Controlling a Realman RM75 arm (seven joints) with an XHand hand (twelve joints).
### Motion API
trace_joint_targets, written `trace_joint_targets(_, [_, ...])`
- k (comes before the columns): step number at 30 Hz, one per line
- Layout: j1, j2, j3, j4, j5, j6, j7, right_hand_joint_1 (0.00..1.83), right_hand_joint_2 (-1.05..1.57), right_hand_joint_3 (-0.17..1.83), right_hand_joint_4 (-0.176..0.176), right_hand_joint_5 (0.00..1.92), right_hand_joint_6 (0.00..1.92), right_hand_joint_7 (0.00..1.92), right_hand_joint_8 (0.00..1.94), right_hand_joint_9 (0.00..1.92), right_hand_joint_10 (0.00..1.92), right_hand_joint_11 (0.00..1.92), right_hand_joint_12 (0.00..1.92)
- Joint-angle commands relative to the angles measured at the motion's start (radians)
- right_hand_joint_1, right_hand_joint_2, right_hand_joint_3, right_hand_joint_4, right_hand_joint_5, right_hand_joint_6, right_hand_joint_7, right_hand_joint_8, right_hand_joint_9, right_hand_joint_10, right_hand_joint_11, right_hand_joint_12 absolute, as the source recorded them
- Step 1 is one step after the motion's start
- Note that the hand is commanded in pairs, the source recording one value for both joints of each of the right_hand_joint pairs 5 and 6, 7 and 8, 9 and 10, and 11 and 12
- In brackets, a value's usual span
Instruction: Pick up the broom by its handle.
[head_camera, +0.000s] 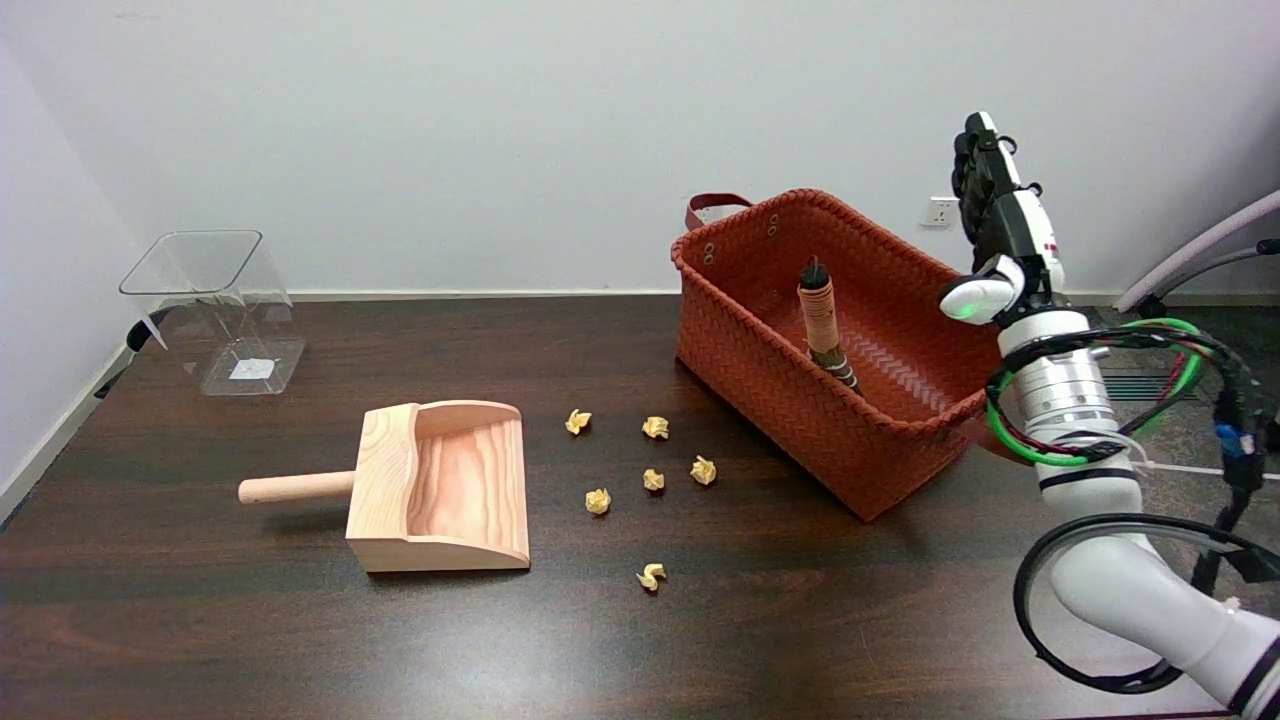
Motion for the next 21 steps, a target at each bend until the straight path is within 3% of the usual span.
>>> trace_joint_targets(1, [-0.087,-0.014,0.082,-0.075,0.065,-0.015,-0.166,0.85,-0.76,0.55,0.000,0.00,0.00,0.01,0.01,0.00,0.00,0.00,0.00])
trace_joint_targets(21, [-0.032,-0.012,0.010,-0.010,0.099,0.044,-0.133,0.79,-0.76,0.49,0.000,0.00,0.00,0.00,0.00,0.00,0.00,0.00,0.00])
